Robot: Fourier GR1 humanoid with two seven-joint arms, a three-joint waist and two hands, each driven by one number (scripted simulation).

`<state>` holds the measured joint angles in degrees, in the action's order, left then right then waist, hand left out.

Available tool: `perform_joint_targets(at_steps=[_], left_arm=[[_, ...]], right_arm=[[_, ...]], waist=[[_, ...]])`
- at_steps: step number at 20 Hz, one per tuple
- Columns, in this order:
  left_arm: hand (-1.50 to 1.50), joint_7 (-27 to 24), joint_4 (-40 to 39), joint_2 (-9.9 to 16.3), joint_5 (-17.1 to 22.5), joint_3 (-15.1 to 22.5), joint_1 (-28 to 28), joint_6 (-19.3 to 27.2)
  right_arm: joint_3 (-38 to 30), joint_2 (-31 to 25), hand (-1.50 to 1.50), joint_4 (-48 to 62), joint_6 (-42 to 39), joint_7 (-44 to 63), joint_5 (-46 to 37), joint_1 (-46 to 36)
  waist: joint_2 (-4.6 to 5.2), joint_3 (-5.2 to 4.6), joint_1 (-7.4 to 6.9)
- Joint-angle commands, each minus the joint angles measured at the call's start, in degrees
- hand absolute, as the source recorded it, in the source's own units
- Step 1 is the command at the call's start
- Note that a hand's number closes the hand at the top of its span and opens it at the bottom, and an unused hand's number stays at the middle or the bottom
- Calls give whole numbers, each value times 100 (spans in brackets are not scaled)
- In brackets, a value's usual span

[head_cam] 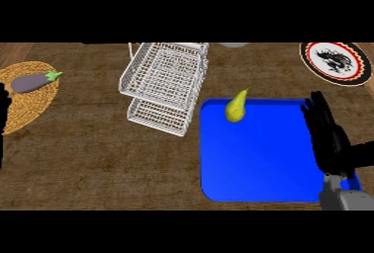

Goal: Pick the pear from the tray and place it in the tiered basket

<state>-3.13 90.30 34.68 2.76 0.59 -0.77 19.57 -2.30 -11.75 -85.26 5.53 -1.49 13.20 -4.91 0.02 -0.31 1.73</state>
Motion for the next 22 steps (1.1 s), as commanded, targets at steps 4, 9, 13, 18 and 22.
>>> perform_joint_targets(at_steps=[4, 9, 13, 18, 22], left_arm=[[0, -79, 312, -138, -159, 758, -560, -550], [0, -125, 395, -318, -110, 1146, -486, -808], [0, -129, 349, -564, -261, 1468, -665, -860], [0, 86, 270, -721, -455, 1490, -734, -695], [0, -79, 415, -585, -330, 1386, -396, -760]], right_arm=[[1211, -54, 150, -558, 343, -773, -1741, -1488], [449, 195, 150, -74, 2709, -549, -3204, -1646], [1130, 1135, -150, 674, 4093, -1017, -4372, -2181], [1760, 1161, -150, 1555, 4007, 894, -5919, -2490], [1663, 1006, -150, 2076, 3262, 2364, -6776, -2343]], waist=[[4, 10, -307], [46, 4, -150], [58, 22, -361], [-22, 7, -141], [-122, -43, -57]])
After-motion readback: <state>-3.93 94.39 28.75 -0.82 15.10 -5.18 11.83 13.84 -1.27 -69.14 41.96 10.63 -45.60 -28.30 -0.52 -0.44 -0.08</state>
